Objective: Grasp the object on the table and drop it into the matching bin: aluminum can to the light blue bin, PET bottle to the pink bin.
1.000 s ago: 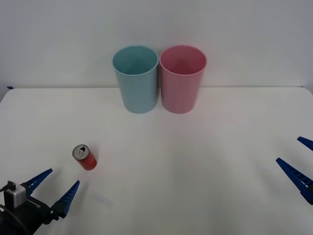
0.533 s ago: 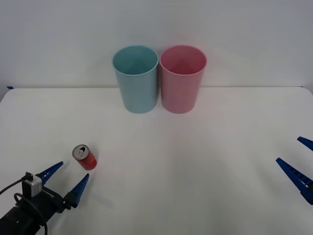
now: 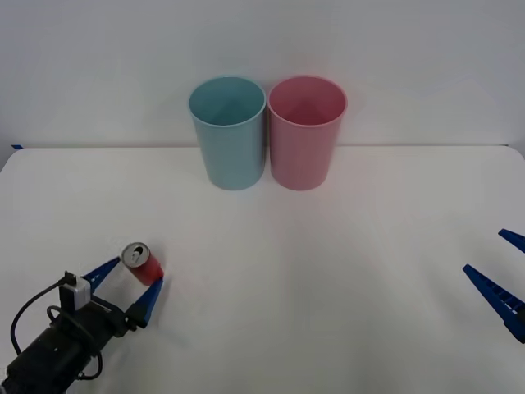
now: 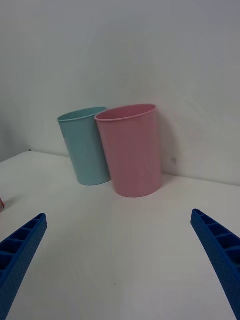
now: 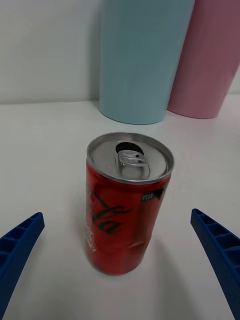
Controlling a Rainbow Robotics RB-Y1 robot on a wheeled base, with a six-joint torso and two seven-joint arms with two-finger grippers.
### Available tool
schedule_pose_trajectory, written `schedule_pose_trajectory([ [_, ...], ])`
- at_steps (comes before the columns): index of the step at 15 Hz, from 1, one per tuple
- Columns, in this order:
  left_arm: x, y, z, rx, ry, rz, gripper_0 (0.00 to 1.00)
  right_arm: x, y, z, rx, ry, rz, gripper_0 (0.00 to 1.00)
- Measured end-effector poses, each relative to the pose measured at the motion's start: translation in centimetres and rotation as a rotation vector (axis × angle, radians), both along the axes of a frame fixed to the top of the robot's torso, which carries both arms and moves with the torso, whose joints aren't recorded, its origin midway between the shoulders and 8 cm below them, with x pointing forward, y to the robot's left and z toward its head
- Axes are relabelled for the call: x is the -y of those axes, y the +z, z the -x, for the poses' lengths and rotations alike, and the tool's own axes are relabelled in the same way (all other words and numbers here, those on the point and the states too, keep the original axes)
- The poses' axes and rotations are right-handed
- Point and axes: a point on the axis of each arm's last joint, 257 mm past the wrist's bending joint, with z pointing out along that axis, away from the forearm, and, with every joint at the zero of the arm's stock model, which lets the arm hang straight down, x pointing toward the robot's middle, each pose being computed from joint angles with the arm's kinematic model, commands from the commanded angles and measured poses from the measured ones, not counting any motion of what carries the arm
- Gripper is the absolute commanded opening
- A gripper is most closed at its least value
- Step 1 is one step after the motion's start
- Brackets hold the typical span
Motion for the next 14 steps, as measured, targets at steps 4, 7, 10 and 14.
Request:
schedule_pose_trajectory([
  [4, 0.8, 0.2, -1.5, 0.007, 0.027, 0.003, 1.0, 0.0, 0.0, 0.0, 0.0, 0.0, 0.0, 1.0],
  [7, 1.3, 0.4, -2.6, 0.01, 0.034, 0.003, 1.0, 0.0, 0.0, 0.0, 0.0, 0.0, 0.0, 1.0],
  [10, 1.6, 0.2, -3.6, 0.009, 0.03, 0.009, 1.0, 0.0, 0.0, 0.0, 0.0, 0.0, 0.0, 1.0],
  [14, 1.6, 0.2, -3.7, 0.01, 0.03, 0.008, 0.1, 0.0, 0.0, 0.0, 0.0, 0.0, 0.0, 1.0],
])
